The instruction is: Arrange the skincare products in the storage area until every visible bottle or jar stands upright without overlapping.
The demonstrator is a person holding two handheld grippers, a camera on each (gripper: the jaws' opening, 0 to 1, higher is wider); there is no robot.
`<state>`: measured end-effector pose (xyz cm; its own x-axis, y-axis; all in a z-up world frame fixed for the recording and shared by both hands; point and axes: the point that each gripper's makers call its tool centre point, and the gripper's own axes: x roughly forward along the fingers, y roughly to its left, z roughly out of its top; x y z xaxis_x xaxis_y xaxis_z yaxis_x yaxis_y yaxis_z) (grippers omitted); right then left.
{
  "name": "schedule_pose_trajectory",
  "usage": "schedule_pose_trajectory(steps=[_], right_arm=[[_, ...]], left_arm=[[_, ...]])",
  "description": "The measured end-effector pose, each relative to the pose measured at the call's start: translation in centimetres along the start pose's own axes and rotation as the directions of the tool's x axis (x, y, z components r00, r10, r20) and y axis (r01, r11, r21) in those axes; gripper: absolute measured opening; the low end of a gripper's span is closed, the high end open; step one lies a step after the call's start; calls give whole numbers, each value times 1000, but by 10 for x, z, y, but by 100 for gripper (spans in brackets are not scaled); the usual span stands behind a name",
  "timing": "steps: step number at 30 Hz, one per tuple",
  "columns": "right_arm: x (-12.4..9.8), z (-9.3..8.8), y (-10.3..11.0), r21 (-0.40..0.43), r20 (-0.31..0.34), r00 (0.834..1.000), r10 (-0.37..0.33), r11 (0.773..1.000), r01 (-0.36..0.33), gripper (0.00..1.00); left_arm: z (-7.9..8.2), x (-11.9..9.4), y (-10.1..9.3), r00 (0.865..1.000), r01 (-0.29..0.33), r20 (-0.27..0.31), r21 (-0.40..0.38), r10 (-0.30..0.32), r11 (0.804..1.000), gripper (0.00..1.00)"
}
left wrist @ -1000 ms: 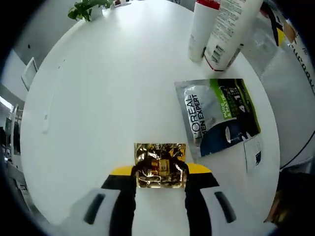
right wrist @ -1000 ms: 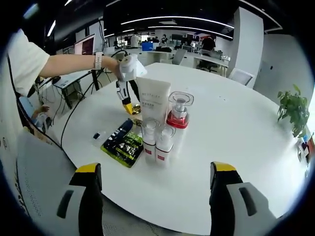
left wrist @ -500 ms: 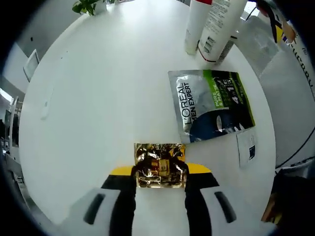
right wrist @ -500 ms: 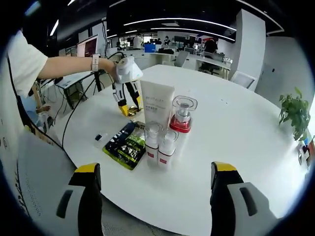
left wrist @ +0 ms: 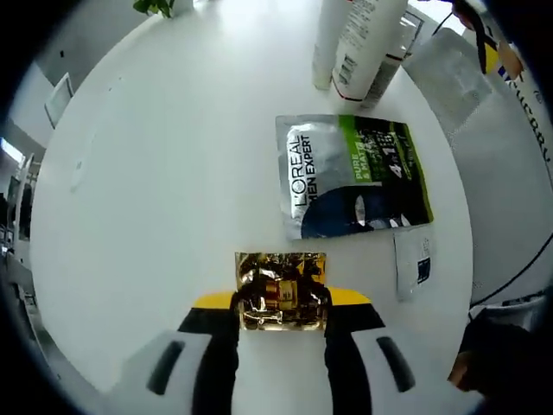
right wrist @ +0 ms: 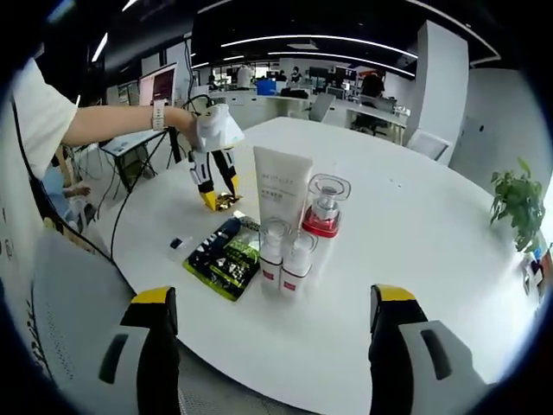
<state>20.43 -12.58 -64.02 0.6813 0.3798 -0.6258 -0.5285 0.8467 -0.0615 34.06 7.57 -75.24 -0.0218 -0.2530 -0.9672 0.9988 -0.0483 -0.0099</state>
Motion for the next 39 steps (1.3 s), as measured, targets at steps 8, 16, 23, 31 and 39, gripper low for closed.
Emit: schedule_pose_trajectory(steps=[8, 16, 23, 31, 39], right_arm=[[1, 4, 4, -14, 11, 1000, 15, 1000, -15, 92], [-1, 6, 6, -28, 16, 1000, 23, 999, -22, 92], [-3, 6, 5, -32, 21, 1000, 23, 999, -22, 92], [-5, 8, 10, -45, 29, 999, 33, 998, -32, 92], [-6, 9, 13, -52, 30, 999, 42, 998, -40, 91]], left_arm=[[-5, 2, -8, 1000, 12, 7, -46, -12, 999, 34], [-10, 2, -9, 1000, 12, -2, -75, -12, 997, 34], [-13, 4, -23, 999, 18, -28, -55, -19, 998, 34], [-13, 10, -24, 1000, 26, -14, -83, -27, 996, 34], [-16, 14, -23, 1000, 11, -23, -95, -13, 995, 34]])
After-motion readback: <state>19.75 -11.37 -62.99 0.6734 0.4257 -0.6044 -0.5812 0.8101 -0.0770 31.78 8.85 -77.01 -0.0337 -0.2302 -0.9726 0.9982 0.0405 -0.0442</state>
